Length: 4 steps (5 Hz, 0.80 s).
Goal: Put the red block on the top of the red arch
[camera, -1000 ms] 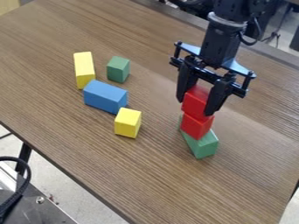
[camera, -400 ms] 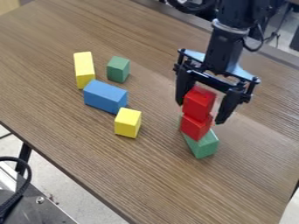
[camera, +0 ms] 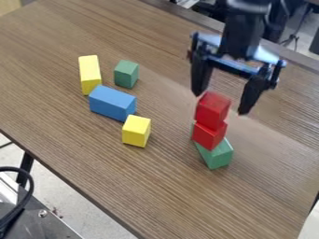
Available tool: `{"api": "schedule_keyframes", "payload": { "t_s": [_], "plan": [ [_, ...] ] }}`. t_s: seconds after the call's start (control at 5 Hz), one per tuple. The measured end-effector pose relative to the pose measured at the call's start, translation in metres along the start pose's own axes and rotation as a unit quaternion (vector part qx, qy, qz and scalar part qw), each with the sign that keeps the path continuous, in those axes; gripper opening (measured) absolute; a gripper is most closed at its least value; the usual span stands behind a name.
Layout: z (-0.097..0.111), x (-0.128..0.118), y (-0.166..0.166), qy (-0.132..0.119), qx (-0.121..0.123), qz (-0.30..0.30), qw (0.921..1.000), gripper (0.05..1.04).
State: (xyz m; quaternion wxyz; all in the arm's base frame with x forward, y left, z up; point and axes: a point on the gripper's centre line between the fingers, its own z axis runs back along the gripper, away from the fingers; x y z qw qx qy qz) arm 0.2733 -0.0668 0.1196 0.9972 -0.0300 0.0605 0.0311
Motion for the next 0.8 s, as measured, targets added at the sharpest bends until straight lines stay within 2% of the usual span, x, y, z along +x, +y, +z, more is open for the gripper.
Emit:
{"api": "schedule_keyframes", "payload": {
  "t_s": [0.2, 0.4, 0.6, 0.8],
  "plan": [
    [0.028, 0.009, 0.004, -0.020, 0.021, 0.013, 0.9995, 0.999],
    [0.027, 0.020, 0.013, 0.007, 0.058, 0.037, 0.9976, 0.998],
    [0.012, 0.030, 0.035, 0.028, 0.072, 0.083, 0.9935, 0.999],
    [0.001, 0.035, 0.055, 0.021, 0.061, 0.103, 0.9926, 0.998]
  ]
}}
